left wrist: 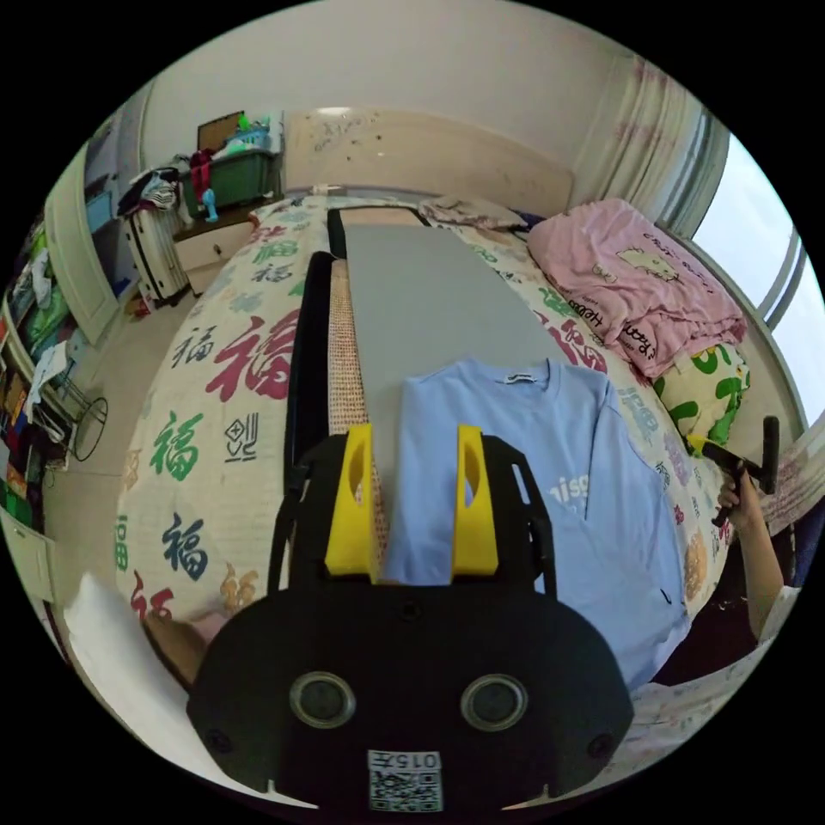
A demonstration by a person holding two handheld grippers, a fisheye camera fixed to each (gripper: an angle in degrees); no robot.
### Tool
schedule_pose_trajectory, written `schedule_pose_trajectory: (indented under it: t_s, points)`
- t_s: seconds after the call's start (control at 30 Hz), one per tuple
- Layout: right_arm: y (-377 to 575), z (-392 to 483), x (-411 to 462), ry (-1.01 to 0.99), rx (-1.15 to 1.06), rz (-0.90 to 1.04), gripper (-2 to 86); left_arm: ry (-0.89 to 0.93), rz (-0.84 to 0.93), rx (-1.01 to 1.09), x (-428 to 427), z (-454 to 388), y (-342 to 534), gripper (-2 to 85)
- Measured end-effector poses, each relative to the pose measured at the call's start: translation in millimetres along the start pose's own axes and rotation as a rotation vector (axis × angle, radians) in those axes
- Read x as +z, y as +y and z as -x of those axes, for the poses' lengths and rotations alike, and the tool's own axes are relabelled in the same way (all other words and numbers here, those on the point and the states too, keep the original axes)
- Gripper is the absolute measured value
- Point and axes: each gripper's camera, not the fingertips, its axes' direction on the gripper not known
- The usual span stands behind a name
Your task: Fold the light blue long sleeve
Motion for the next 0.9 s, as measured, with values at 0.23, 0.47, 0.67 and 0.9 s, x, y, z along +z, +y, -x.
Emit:
schedule_pose_trajectory:
  t_s: [0.23,0.47,0.67,0.9]
  points:
    - [-79,38,105,0.099,-0.095,0.188,15.6,0.078,0.148,-0.035,72,31,-79,13.7]
    - [-84,49,151,0.270,-0.047,0.283,2.2,-0.057,0.268,0.091,115,36,-96,9.6]
    - [-71,75,118,0.341,-0.101,0.215,-0.5,-0.041,0.195,0.121,83,62,-90,2.3]
    - [-28,102,-47,0.106,-0.169,-0.006,-0.9,0.069,0.004,0.193,-69,79,-46,1.1]
